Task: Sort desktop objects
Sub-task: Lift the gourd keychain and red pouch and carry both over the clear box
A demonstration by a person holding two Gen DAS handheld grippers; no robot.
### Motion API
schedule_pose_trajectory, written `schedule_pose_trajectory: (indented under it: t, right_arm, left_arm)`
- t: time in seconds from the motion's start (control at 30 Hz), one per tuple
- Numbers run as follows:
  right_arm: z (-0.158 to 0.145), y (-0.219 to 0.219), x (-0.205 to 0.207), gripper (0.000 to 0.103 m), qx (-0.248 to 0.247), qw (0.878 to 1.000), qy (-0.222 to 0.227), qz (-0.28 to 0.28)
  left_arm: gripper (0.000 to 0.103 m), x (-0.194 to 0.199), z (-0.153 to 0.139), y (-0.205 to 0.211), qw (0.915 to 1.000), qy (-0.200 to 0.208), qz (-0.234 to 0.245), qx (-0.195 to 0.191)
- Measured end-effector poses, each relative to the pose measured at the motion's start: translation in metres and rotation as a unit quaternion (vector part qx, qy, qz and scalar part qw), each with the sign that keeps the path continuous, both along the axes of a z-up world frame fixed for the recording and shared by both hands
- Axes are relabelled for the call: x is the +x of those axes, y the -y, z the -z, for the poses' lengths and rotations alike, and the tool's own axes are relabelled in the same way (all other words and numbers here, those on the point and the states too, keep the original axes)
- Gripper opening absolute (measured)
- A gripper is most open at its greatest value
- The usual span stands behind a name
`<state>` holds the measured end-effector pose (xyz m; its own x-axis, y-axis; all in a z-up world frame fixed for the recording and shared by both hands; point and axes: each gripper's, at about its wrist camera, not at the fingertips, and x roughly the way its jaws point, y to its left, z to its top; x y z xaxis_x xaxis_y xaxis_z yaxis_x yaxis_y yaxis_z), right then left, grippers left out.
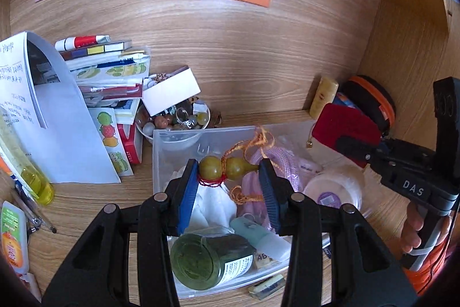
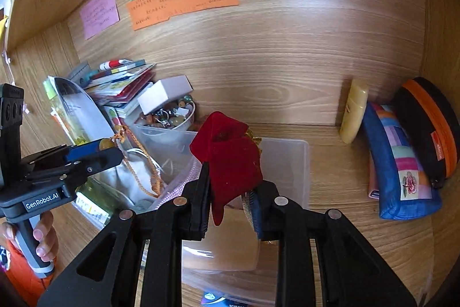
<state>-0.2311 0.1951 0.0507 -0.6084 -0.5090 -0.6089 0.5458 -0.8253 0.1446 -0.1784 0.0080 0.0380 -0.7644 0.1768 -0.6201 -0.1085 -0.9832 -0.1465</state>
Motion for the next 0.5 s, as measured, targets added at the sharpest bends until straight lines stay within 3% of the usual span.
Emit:
schedule_pose_trajectory:
  t: [0.5]
  right_arm:
    - [0.016, 0.007, -0.006, 0.024, 0.013, 1.000, 0.006, 0.013]
  left_arm:
    - [0.042, -0.001, 0.013, -0.013, 0.9985, 0.007, -0.013, -0.052]
